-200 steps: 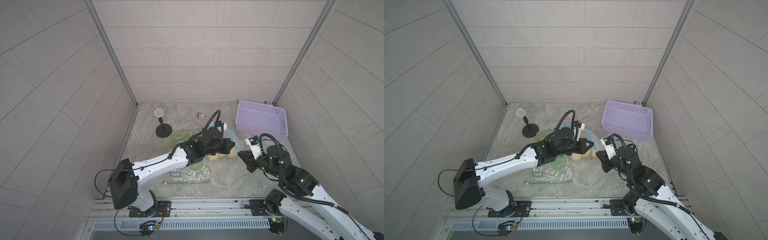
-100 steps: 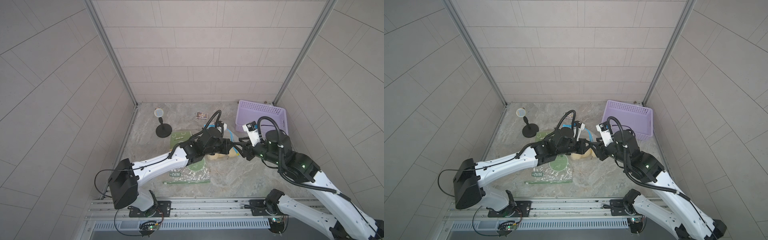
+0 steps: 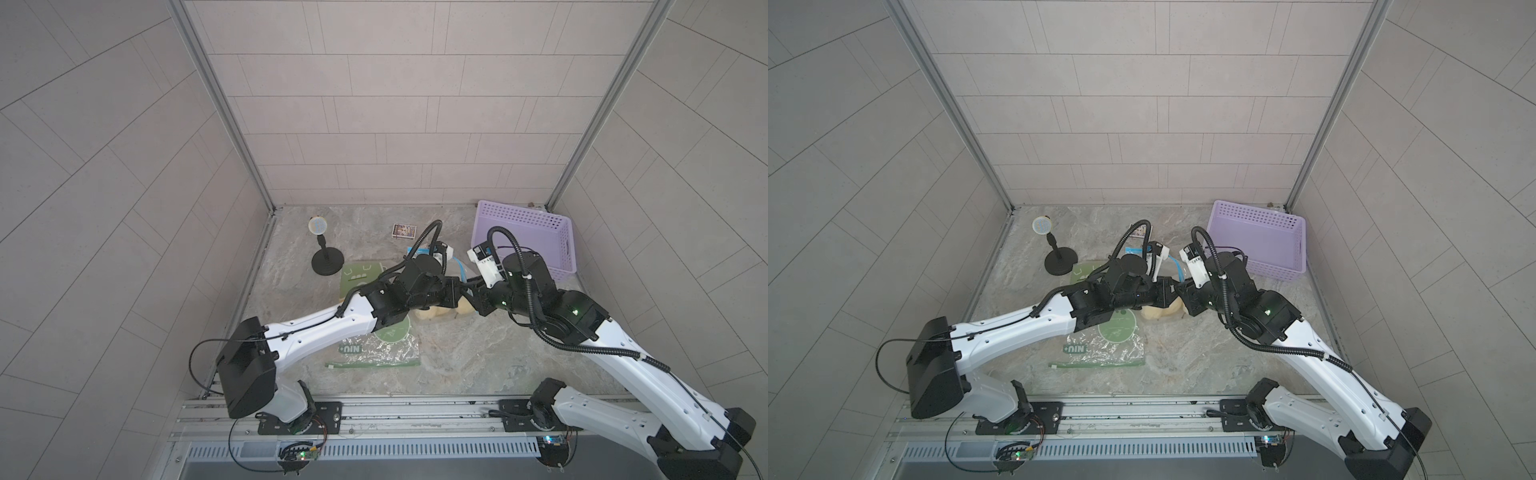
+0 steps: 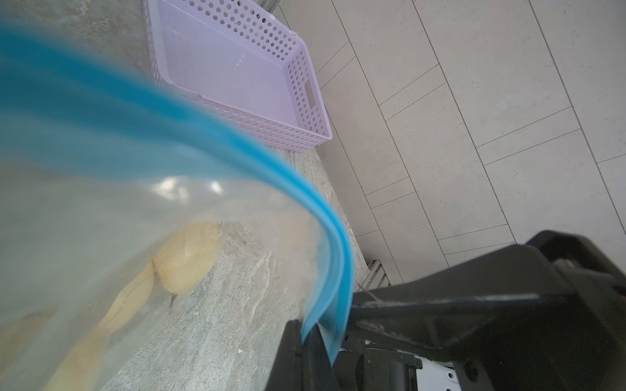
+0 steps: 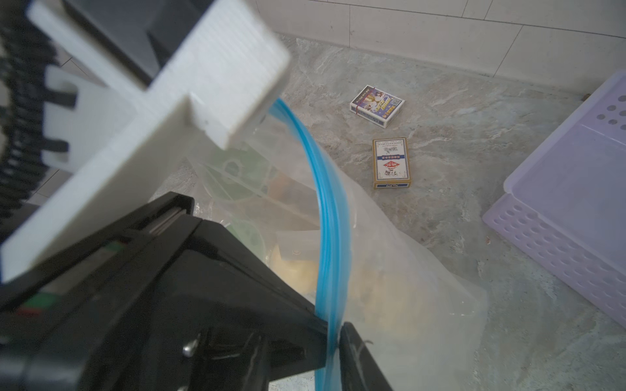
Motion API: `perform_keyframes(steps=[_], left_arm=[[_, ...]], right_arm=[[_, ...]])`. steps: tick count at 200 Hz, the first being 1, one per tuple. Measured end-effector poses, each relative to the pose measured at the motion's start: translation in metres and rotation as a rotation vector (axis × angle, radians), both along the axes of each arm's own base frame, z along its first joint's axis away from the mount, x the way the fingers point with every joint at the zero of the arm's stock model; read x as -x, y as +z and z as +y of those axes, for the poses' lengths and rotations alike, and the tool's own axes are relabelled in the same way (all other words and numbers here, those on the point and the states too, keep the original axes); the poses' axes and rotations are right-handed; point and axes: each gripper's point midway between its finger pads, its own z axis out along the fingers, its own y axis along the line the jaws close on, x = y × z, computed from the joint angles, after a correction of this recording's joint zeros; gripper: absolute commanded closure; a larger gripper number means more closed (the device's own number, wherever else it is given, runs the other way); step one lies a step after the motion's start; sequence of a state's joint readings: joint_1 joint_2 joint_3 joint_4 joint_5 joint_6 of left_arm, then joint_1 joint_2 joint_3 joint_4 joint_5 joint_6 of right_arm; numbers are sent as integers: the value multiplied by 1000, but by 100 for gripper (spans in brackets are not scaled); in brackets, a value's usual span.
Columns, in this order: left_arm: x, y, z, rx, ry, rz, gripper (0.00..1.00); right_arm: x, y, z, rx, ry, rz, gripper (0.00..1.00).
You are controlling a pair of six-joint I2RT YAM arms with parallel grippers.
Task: Open the zip-top bag and take out the pear
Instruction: Open the zipper of the food storage bag at the center of the board.
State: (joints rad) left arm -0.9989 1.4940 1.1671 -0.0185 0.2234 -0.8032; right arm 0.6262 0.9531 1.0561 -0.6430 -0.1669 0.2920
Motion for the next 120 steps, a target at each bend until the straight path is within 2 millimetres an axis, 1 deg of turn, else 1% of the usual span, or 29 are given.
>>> perform_keyframes(steps=[24,56,79,91,120], left_arm=[[-1,0,0,4,2,-2,100],[-2,1,0,9,6,-7,100],[0,0,0,8,-6,0,100],[3,0,-1,8,-15,2,100],[6,0,-2,11,-26,5,100]], right_arm=[[-1,-1,-3,-1,-8,5,65],[-1,1,-6,1,-15,10,70],[-12,6,-19,10,-77,-8,74],[-16,9,-23,10,-98,-15,74],[-24,19,-24,-3,-111,-26,77]])
